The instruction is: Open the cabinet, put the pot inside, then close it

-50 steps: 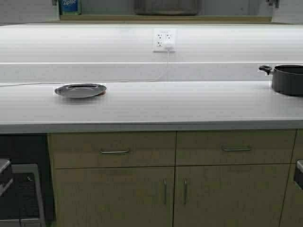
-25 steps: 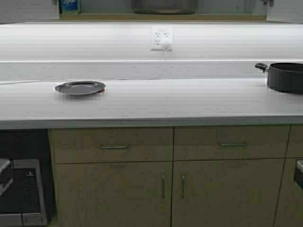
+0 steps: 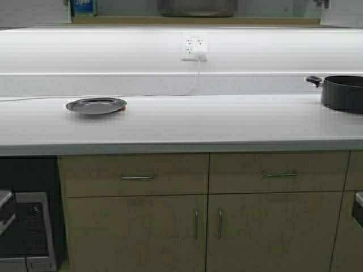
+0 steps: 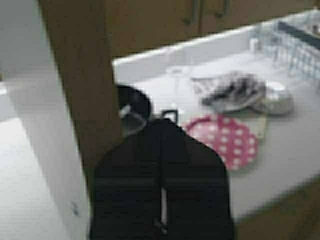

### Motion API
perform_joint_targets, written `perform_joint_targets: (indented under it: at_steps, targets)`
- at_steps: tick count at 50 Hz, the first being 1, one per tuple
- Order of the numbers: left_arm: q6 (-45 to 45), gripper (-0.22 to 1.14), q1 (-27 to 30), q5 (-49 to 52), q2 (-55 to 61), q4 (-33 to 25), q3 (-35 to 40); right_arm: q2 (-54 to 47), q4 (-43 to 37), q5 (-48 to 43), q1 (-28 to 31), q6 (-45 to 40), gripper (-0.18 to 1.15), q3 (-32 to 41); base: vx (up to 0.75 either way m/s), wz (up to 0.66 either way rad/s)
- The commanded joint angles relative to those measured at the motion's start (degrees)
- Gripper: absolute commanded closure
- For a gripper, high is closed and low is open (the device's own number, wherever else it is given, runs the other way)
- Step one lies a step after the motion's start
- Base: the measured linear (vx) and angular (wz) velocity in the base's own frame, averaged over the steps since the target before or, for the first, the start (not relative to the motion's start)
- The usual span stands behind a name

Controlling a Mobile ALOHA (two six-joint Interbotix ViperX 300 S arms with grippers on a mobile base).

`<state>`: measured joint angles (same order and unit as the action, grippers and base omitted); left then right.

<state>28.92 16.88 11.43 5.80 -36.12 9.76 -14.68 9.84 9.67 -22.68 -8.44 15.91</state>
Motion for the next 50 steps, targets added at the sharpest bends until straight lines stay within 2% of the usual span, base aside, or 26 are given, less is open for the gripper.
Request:
perform_joint_targets:
  at_steps: [1, 9, 22, 37, 50]
  targets:
    - [-0.18, 0.88, -5.45, -0.53, -2.9, -0.18, -1.23, 1.32, -0.18, -0.44, 2.72, 0.18, 0.9, 1.67, 0.01, 0.02]
    - [0.09, 0.88, -10.11, -0.53, -5.71, -0.18, -4.39, 1.58, -0.09, -0.26, 5.89, 0.18, 0.9, 2.64, 0.0, 0.0]
    - [1.14, 0.88, -13.62, -2.02, -10.11, -0.18, -10.46, 7.21, 0.97, 0.44, 17.4, 2.37, 0.9, -2.37, 0.0, -0.01]
    - [1.41, 0.88, -16.79, -2.02, -13.27, -0.18, -14.85, 18.63, 1.05, 0.18, 24.43, 3.6, 0.9, -18.46, 0.0, 0.01]
    - [3.69, 0.88, -25.58, -2.02, -8.79, -0.18, -9.93, 28.92, 0.79, -1.14, 29.36, 3.43, 0.9, -31.55, 0.02, 0.0]
